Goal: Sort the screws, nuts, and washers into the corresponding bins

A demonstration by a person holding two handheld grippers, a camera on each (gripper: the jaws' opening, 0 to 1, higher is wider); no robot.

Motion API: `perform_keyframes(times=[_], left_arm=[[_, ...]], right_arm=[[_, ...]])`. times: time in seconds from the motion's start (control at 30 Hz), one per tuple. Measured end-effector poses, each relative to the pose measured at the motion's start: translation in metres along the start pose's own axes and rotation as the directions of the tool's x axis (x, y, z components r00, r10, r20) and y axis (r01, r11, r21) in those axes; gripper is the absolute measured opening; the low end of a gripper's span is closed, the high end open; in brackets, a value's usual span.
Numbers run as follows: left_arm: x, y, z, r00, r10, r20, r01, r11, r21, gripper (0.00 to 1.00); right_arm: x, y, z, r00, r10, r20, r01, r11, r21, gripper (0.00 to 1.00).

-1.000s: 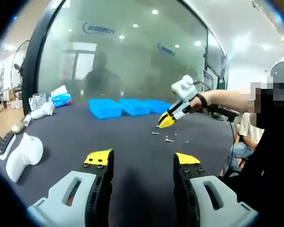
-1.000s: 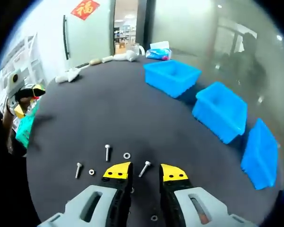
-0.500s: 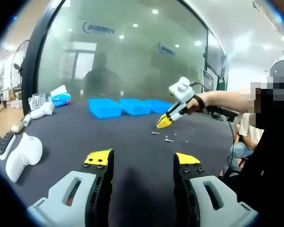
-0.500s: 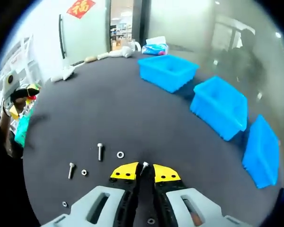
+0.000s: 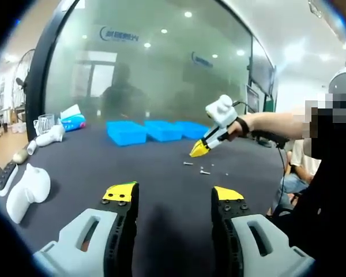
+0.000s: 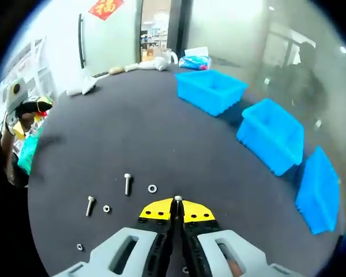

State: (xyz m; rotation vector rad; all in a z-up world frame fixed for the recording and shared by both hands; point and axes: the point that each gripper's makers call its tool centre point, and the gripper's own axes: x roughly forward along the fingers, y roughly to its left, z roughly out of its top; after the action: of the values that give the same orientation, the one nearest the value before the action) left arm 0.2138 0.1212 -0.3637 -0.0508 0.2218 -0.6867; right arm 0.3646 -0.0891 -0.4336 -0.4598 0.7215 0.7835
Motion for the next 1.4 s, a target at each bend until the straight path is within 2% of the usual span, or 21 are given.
perform_keyframes(times=[0.17,0.27,0.4,0.57,0.7,0.9,1.0,1.03,1.07,1.3,1.4], left_arm=[[0.000,0.001,0.002,1.000,0.005,0.008,-0.005,1.000,0.001,0.49],[0.000,0.002,0.004,1.000,0.008,0.013,-0.008,1.000,0.000,0.49],[0.000,0.003,0.004,1.000,0.010,0.016,-0.010,1.000,-0.001,0.49],[0.000,0.001,0.007,1.000,0.010,0.022,-0.010,1.000,0.003,0.49],[0.000,-0.001,0.011,1.000,0.008,0.028,-0.009,1.000,0.010,0.49],[0.001,-0.004,0.014,0.999,0.004,0.034,-0.005,1.000,0.018,0.49],[0.002,-0.006,0.016,0.999,0.000,0.035,-0.001,1.000,0.024,0.49],[0.002,-0.007,0.017,0.999,-0.001,0.036,0.000,1.000,0.025,0.49],[0.003,-0.008,0.018,0.999,-0.003,0.037,0.002,1.000,0.026,0.49],[0.003,-0.011,0.023,0.999,-0.012,0.045,0.011,0.999,0.038,0.49],[0.002,-0.010,0.025,0.999,-0.007,0.050,0.004,0.999,0.042,0.49]], right_arm=[[-0.013,0.001,0.005,0.999,-0.001,0.051,0.000,1.000,0.021,0.01],[-0.027,0.000,0.012,0.992,-0.010,0.126,0.003,0.999,0.055,0.01],[-0.049,-0.003,0.014,0.978,-0.037,0.204,0.019,0.996,0.087,0.01],[-0.077,-0.006,0.013,0.951,-0.085,0.297,0.047,0.990,0.133,0.01],[-0.105,-0.006,0.010,0.917,-0.133,0.375,0.076,0.984,0.164,0.01],[-0.136,-0.001,-0.003,0.867,-0.200,0.456,0.118,0.972,0.202,0.01],[-0.150,0.000,-0.012,0.837,-0.239,0.492,0.139,0.963,0.231,0.01],[-0.155,-0.001,-0.013,0.817,-0.258,0.516,0.147,0.958,0.247,0.01],[-0.160,0.001,-0.016,0.806,-0.265,0.529,0.149,0.956,0.252,0.01],[-0.190,-0.006,-0.042,0.738,-0.371,0.563,0.190,0.916,0.353,0.01],[-0.200,-0.008,-0.052,0.722,-0.404,0.562,0.215,0.902,0.374,0.01]])
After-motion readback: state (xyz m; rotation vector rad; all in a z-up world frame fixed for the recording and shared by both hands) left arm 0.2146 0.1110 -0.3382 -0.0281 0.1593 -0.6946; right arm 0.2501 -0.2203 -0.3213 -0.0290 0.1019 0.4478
